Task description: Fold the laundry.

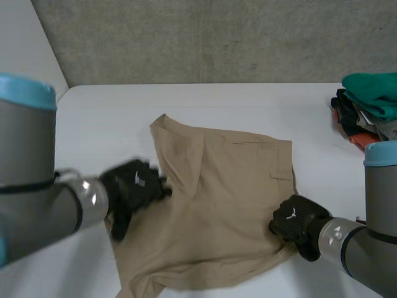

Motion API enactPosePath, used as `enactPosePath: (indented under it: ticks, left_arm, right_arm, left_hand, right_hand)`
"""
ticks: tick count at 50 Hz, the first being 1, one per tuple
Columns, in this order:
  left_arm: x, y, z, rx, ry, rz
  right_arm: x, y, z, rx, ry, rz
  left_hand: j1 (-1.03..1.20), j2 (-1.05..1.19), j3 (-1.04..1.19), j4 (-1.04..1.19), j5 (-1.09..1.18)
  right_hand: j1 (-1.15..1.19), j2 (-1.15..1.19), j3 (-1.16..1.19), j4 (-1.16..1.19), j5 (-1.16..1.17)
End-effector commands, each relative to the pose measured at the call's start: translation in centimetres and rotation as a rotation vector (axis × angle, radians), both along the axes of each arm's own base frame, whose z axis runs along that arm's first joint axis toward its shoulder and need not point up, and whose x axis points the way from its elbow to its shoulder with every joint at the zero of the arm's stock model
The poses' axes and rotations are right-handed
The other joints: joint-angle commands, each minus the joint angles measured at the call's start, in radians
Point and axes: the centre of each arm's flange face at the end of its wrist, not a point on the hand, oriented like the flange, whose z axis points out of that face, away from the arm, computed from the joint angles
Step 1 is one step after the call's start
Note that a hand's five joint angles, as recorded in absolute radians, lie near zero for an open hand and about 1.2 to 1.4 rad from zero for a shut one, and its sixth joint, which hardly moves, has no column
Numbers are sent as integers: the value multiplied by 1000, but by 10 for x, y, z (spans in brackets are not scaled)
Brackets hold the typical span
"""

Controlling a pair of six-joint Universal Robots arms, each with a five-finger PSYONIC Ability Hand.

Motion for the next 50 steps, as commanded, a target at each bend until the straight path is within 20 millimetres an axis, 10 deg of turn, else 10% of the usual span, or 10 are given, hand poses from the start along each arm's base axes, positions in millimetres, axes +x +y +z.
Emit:
enactPosePath:
  ticks: [1,15,24,27,39,43,50]
  left_arm:
    - [-41,-60,12,-245,134,-58]
    - [-78,-153,-67,-279,91,-164]
    - [-73,-171,-103,-265,28,-168]
    - [-72,-174,-99,-273,35,-143]
    - [-24,-191,-80,-280,30,256]
    - [-20,-181,-72,-253,31,231]
    - [-25,-177,-36,-279,145,211]
  right_arm:
    - [4,-7,-1,-40,-41,-16]
    - [5,-12,-14,-22,-57,-44]
    - [6,-14,-20,-17,-72,-59]
    - [6,-15,-20,-25,-79,-61]
    - [7,-15,-20,-32,-81,-60]
    - [10,-14,-19,-37,-84,-50]
    - [12,-11,-20,-41,-84,-42]
  left_hand:
    - [-31,-32,-37,-27,-51]
    - [398,397,393,403,378]
    - [547,546,541,552,527]
    - [1189,1188,1183,1193,1169]
    - [1191,1189,1185,1195,1170]
    - [531,530,525,536,511]
    - [422,421,416,426,402]
  right_hand:
    - [264,222,207,196,202]
    - [264,222,207,196,202]
    - [264,222,207,196,202]
    - [264,222,207,196,202]
    - [264,222,207,196,202]
    - [264,222,207,196,202]
    - [264,222,207,196,202]
